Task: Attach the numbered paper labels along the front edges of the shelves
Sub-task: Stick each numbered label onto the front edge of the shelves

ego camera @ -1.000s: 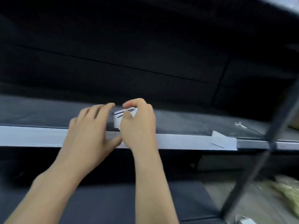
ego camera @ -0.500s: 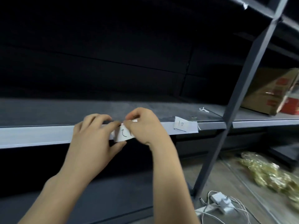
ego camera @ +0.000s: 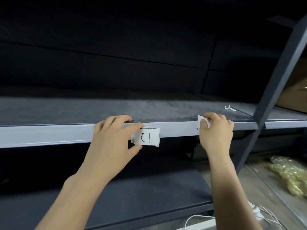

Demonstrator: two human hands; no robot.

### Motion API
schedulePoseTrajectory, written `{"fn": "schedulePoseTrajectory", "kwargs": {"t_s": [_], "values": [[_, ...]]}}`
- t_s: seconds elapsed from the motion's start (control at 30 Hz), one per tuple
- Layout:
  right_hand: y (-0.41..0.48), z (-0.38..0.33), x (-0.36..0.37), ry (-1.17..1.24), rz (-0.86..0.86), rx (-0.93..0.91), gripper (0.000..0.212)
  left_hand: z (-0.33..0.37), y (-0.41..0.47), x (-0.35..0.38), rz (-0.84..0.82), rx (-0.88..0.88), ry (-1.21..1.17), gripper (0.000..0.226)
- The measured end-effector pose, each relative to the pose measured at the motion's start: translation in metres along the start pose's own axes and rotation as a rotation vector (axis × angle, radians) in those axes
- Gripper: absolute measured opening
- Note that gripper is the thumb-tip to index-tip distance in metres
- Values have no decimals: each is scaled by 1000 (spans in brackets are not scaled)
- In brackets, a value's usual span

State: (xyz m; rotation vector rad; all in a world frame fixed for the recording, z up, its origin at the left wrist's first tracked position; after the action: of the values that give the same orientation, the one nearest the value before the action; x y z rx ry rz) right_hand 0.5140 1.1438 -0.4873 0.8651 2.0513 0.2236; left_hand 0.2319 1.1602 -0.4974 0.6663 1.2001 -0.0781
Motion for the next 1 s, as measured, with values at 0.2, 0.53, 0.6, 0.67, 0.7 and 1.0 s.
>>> {"fn": "schedulePoseTrajectory", "kwargs": {"t_s": [0.2,0.53,0.6,0.67,0.7,1.0], "values": [[7,5,-3,59,-23,29,16,3,1,-3,-11,-2,-7,45],[-1,-46,4,360,-91,-188,7,-4,-1,-4,-94,62,-51,49],[-7,-76,17,402,-161,-285,9,-9,-2,-8,-85,67,-75,48],[-17,-105,35,395,-239,-352,11,-19,-5,-16,-67,50,-99,47],[-22,-116,44,390,-269,-376,12,-24,-7,-20,-63,38,-99,47],[-65,-203,96,348,-428,-508,14,-97,-34,-63,-81,-114,-154,47]]}}
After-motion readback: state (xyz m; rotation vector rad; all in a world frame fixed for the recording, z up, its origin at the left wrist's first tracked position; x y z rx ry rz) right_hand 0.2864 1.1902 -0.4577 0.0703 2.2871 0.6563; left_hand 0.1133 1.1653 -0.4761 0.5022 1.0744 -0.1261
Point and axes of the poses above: each hand's wrist, its own y-axis towards the middle knuckle, its own x-axis out of the palm, z = x × y, the point moved 9 cm from there along y, towards the middle knuckle, and after that the axes turned 15 degrees about -z, right-handed, at the moved point
